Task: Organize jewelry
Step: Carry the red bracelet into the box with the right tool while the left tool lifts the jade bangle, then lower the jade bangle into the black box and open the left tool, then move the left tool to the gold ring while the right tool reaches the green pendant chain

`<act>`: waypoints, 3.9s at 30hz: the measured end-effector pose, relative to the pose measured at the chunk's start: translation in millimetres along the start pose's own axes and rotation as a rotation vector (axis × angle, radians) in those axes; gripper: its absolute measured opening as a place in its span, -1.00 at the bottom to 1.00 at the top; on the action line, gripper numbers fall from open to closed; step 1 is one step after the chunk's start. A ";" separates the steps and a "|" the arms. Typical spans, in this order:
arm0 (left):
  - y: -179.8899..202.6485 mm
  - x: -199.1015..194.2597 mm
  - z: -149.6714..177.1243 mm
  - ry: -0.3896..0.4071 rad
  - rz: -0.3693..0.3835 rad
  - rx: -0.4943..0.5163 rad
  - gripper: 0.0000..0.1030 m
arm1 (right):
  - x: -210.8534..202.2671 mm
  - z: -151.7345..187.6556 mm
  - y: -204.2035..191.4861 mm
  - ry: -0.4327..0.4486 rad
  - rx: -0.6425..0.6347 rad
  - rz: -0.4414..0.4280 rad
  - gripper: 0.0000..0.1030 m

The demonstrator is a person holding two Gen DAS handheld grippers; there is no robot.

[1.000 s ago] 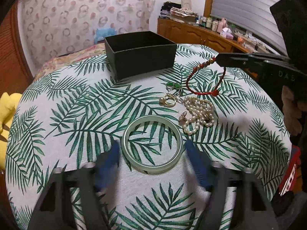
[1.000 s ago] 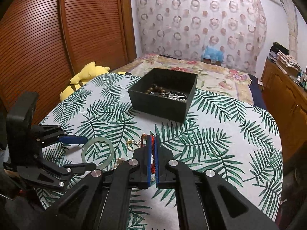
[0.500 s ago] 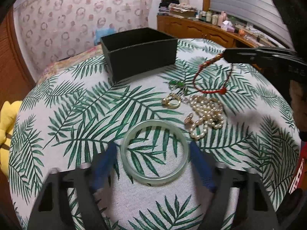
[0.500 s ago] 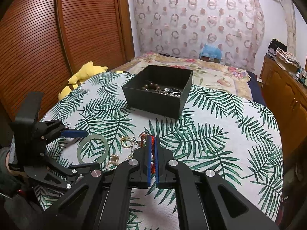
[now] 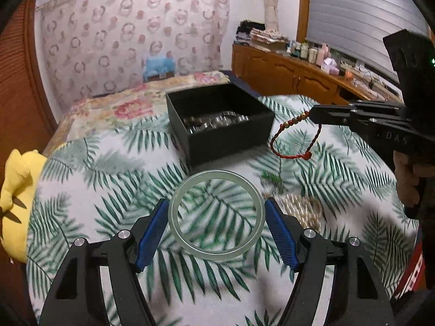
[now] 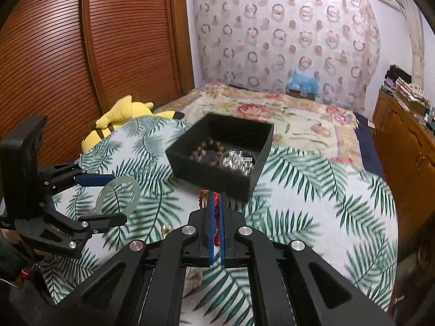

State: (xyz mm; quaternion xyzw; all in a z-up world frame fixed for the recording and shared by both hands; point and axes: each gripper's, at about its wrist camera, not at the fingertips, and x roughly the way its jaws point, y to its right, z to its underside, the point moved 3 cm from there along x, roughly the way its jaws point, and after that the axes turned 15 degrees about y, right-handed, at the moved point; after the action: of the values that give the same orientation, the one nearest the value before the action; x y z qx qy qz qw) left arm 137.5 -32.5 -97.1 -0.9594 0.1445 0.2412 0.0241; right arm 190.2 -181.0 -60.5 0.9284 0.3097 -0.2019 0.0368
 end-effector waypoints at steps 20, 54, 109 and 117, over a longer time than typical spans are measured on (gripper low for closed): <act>-27.1 36.5 -53.0 0.055 -0.028 -0.010 0.34 | 79.6 -39.9 24.0 0.032 0.037 -0.058 -0.81; -4.2 132.9 -79.4 -0.027 -0.032 0.107 0.34 | 71.5 -14.3 94.3 0.088 0.106 0.159 -0.64; -6.9 38.0 13.9 -0.090 0.026 -0.017 0.43 | 50.2 58.0 -19.8 -0.168 -0.007 -0.031 -0.57; -5.2 37.4 15.5 -0.095 0.038 -0.021 0.43 | 58.8 63.9 -25.9 -0.209 -0.032 -0.023 -0.67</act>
State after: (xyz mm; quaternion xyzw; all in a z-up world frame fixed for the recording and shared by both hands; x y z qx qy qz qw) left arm 163.4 -35.7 -128.5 -0.9441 0.1588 0.2885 0.0160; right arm 195.1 -139.5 -140.9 0.8980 0.3178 -0.2932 0.0814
